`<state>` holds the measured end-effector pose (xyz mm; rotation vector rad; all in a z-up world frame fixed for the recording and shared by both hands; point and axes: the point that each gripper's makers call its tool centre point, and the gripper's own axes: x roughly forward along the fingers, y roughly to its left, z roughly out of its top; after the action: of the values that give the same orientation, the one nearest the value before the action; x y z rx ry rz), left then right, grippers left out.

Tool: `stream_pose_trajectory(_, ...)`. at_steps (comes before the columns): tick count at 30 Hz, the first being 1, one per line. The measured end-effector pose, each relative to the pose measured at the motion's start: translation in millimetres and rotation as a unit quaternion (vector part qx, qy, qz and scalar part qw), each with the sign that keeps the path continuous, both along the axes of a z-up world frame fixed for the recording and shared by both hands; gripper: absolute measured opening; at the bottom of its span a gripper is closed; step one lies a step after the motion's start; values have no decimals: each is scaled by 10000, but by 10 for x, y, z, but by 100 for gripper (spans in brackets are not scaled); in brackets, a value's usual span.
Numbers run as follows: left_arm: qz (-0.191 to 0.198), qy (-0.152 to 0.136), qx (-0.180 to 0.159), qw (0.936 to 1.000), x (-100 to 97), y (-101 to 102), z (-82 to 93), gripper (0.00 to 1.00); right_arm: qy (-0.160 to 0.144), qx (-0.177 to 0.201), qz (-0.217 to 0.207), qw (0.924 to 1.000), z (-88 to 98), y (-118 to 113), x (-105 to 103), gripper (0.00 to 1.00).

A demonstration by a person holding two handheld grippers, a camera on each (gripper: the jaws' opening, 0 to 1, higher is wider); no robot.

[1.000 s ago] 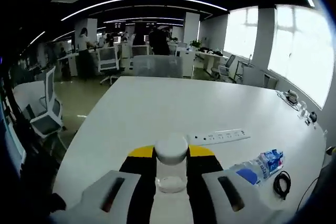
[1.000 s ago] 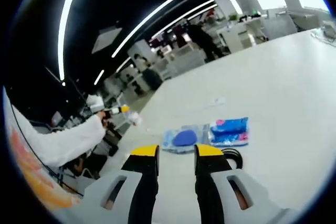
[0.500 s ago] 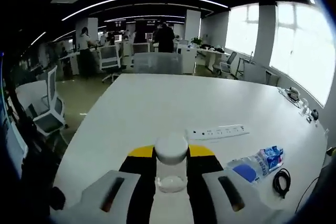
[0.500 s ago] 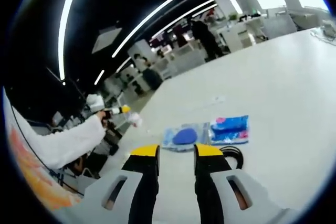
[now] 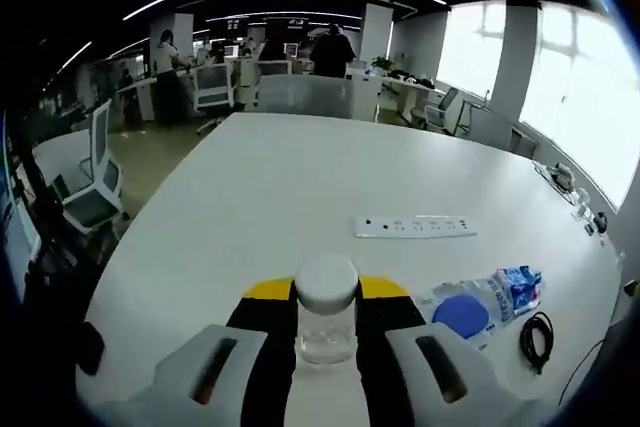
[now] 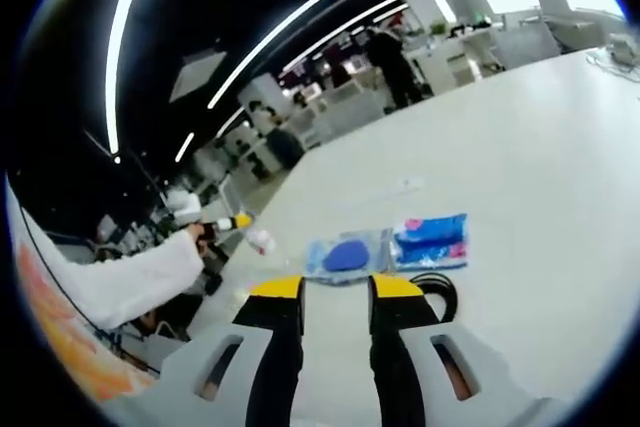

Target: Arrange the tabletop items into an orderly group along one side of the table until the central work area is clear of visible clutter.

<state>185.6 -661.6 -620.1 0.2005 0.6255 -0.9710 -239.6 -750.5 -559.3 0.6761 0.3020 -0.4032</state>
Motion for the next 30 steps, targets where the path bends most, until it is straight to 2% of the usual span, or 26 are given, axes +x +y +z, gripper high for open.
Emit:
stream_pose_trajectory(9, 55, -94, 31, 9999, 10, -25, -29, 19, -35, 50, -21, 10000, -14, 23, 18, 22)
stream_pose_trajectory(20, -179, -376, 47, 9991, -80, -51, -21, 19, -39, 79, 8, 10000, -28, 23, 13, 22)
stream_pose_trajectory(21, -243, -490, 50, 9985, -94, -45, -19, 20, -37, 79, 16, 10000, -30, 31, 16, 22)
stream_pose_trajectory(25, -371, -649, -68, 9972, -161, -28, -20, 20, -46, 105, 22, 9999, -40, 48, 24, 22)
stream_pose_trajectory(30, -395, -668, -121, 9969, -178, 25, -20, 20, -49, 147, 58, 9999, -73, 75, 26, 22)
